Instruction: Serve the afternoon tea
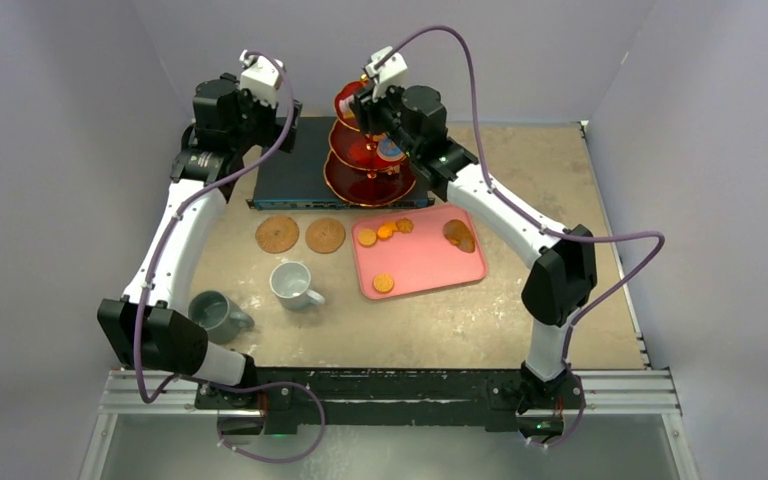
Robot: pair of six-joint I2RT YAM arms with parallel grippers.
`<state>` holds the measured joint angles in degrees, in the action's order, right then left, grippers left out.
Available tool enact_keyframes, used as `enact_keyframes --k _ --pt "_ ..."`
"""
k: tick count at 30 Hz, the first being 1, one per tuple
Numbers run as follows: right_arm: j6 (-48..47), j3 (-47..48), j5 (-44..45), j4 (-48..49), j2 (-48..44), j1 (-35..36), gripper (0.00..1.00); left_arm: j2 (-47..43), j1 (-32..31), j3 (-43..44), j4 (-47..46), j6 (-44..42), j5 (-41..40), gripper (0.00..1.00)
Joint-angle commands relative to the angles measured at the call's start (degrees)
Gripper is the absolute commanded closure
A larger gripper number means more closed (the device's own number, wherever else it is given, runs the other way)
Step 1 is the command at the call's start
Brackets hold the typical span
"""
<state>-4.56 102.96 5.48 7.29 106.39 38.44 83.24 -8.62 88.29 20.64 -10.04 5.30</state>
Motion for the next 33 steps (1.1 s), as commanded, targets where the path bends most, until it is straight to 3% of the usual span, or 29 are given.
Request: enact_keyframes --k 1,14,23,33 --pt "0.9 2.4 -0.7 2.4 -0.1 -0.2 0.53 -2.4 0.8 0.7 -1.9 0.2 0.7 0.01" --pt "1.1 0.7 -1.5 3.3 -2.6 -0.2 0.42 -2.5 1.1 0.8 -1.5 0.4 1.5 0.01" --pt "-0.2 -1.9 -0.9 3.6 -6.4 -0.2 0.43 -2.5 1.1 1.2 -1.4 0.5 1.6 0.01" --pt "0.8 -17.7 -6.5 2.1 -18.4 1.0 0.44 -2.0 1.1 1.8 -1.3 0.7 1.4 0.01"
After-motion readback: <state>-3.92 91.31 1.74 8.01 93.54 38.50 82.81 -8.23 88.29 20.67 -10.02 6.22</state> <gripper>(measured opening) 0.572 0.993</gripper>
